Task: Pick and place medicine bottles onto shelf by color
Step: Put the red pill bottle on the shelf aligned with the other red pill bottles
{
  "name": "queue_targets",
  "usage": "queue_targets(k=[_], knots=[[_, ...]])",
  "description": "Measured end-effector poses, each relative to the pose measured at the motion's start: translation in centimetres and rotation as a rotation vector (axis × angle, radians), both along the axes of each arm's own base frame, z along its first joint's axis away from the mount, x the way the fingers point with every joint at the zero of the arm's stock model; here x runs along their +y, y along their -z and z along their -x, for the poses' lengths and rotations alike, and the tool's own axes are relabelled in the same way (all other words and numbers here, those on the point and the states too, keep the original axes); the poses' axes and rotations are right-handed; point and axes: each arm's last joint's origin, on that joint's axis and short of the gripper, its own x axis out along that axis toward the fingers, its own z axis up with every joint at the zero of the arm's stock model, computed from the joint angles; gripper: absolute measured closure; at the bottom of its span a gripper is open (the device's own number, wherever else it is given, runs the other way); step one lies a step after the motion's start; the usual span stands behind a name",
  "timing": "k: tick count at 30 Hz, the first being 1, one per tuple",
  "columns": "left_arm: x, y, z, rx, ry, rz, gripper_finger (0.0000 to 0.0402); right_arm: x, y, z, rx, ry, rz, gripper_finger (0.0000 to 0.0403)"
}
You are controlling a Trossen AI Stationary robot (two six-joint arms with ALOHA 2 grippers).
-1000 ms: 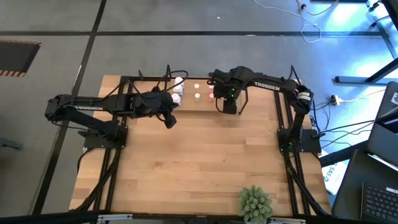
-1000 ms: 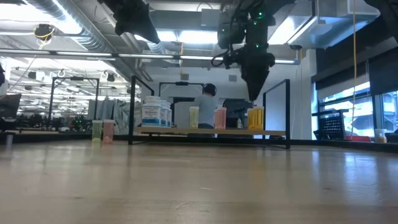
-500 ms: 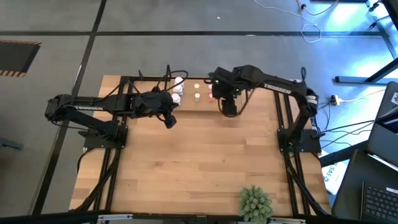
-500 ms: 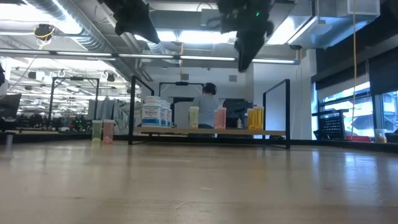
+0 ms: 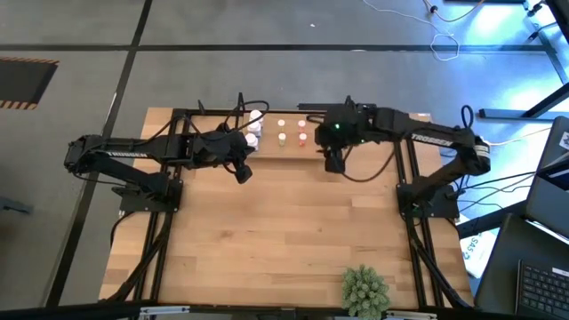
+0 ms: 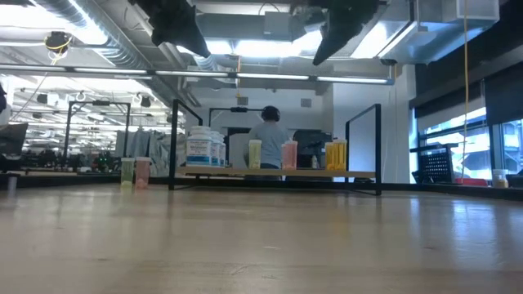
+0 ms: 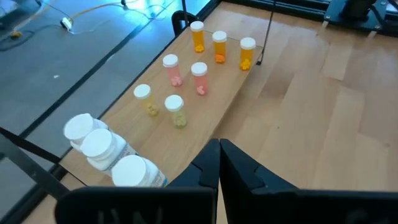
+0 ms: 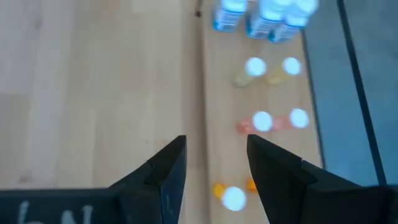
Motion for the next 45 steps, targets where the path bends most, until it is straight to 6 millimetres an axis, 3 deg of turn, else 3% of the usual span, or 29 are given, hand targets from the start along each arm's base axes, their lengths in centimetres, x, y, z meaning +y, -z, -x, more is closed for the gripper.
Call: queue_targets(k=[11, 23, 45], knots=[[-0.3, 0.5, 0.3, 0.053, 0.070, 0.050, 0.0401, 3.3, 3.0, -0.7, -0.028, -0.111, 0.002, 0.0232], [-0.7, 3.1, 5.1, 0.520, 0.201, 0.349, 0.0401, 3.8, 2.7, -1.5, -0.118, -0.128, 0.016, 0.0232], [5.1, 3.4, 6.9, 0.526, 0.068, 0.429, 0.0401, 3.9, 2.6, -1.5, -0.130, -0.167, -0.028, 0.0232]])
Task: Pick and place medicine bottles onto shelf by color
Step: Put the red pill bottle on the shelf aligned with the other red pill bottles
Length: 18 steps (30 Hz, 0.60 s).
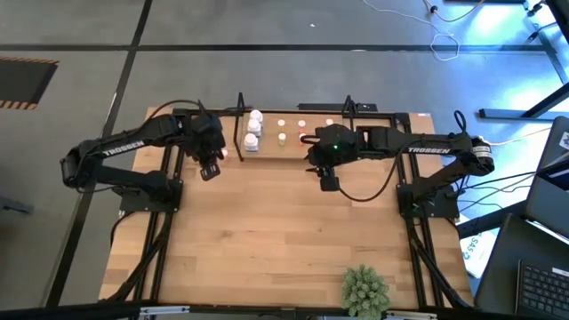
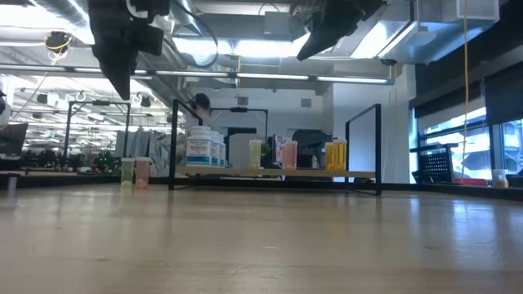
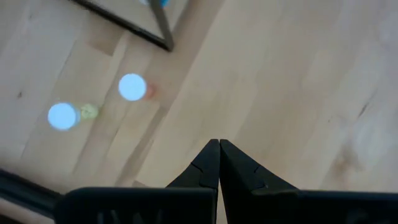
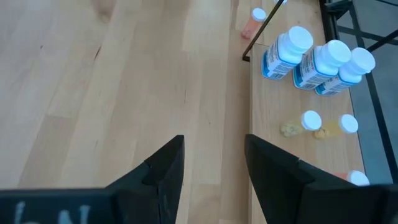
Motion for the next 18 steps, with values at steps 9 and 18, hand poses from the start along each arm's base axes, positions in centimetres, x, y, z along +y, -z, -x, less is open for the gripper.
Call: queue_targets(k=[9, 18], knots=[[0.81, -0.03, 0.34, -0.033, -0.208, 0.059, 0.0401, 0.00, 0.00, 0.00, 0.000, 0.000, 0.000, 0.0232], [1.10, -0.30, -0.16, -0.091, -0.211, 0.026, 0.0401, 0.00, 0.01, -0.01, 0.000, 0.000, 0.000, 0.0232]])
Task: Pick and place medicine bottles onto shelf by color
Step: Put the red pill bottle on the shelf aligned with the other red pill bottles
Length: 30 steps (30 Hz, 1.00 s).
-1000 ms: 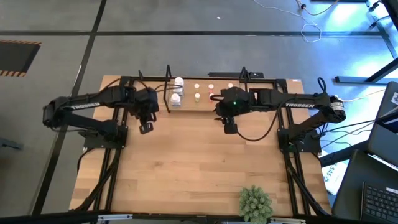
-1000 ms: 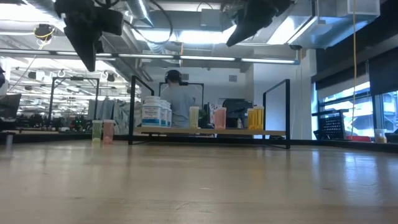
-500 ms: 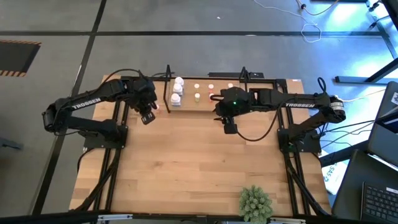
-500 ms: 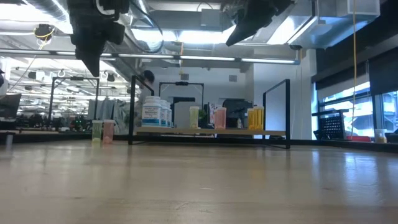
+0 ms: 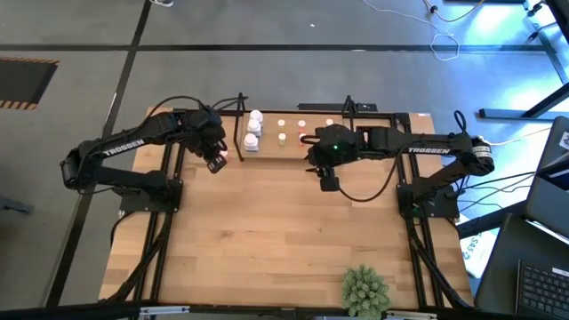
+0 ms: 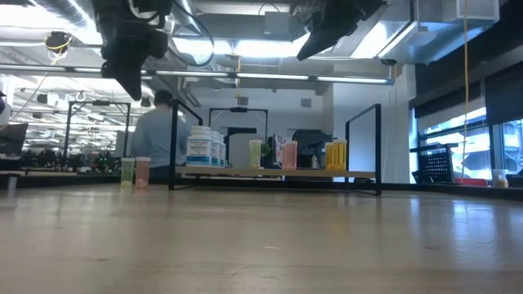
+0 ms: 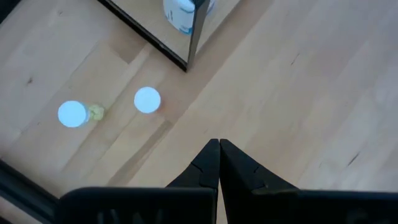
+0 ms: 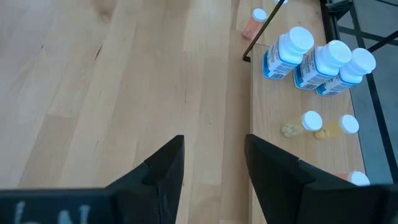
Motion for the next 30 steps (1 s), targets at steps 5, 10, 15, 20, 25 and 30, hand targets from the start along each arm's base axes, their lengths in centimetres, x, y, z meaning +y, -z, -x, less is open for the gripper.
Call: queue_targets(k=[5, 10, 15, 20, 25, 30], knots=[[0.1, 0.0, -0.2, 0.002, -0.001, -0.030, 0.0401, 0.0, 0.0, 0.0, 0.000, 0.000, 0.000, 0.0232], [0.0, 0.1, -0.2, 0.033, 0.070, -0.055, 0.0378, 0.0, 0.0, 0.0, 0.000, 0.000, 0.000, 0.0232], [0.2, 0.5, -0.4, 0.076, 0.086, -0.069, 0.0314, 0.0, 0.0, 0.0, 0.000, 0.000, 0.000, 0.0232], [0.6, 1.2, -0.8, 0.142, 0.299, -0.147, 0.0261, 0.0, 0.0, 0.0, 0.000, 0.000, 0.000, 0.0232], [1.1, 2.6, -0.8, 0.164, 0.291, -0.134, 0.0227, 0.0, 0.0, 0.0, -0.003, 0.000, 0.000, 0.0232], [1.8, 3.7, -0.6, 0.160, 0.327, -0.152, 0.0202, 0.0, -0.1, -0.1, -0.008, 0.000, 0.001, 0.0232]])
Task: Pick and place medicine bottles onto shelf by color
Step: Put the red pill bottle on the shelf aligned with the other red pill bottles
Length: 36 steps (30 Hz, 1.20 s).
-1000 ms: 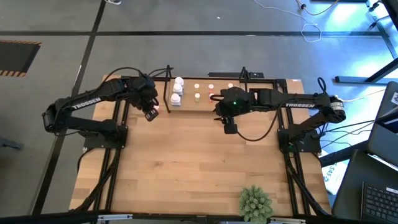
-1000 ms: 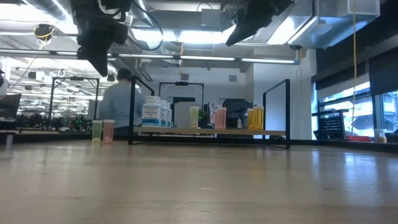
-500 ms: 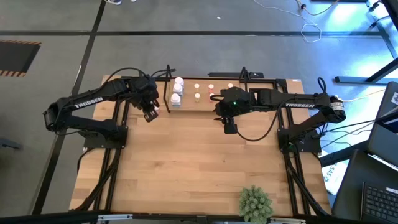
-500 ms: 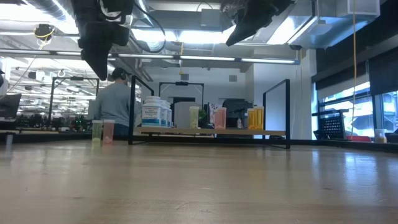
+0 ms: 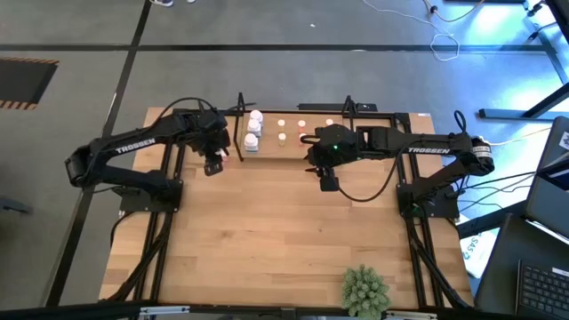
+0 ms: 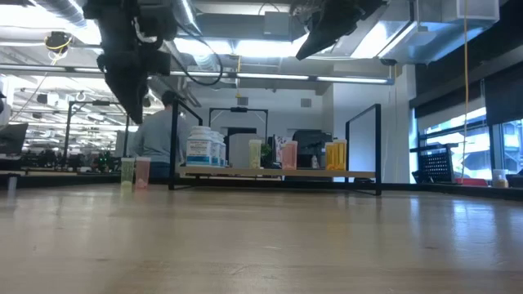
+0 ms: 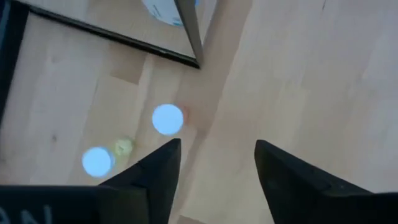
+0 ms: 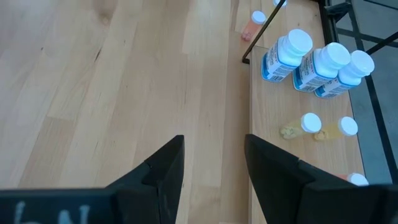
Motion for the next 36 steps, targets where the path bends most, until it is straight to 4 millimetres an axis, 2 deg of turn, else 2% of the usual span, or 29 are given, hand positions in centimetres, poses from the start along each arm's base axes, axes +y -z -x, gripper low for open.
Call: queue_targets(k=[10, 23, 36], knots=[[1.4, 2.3, 0.4, 0.009, 0.138, -0.116, 0.0192, 0.0, 0.0, 0.0, 0.000, 0.000, 0.000, 0.0232], [3.0, 4.4, 1.6, -0.013, 0.051, -0.165, 0.0192, 0.0, 0.0, 0.0, 0.000, 0.000, 0.000, 0.0232], [3.3, 6.3, 1.5, -0.020, 0.048, -0.152, 0.0193, 0.0, 0.0, 0.0, 0.000, 0.000, 0.000, 0.0232]])
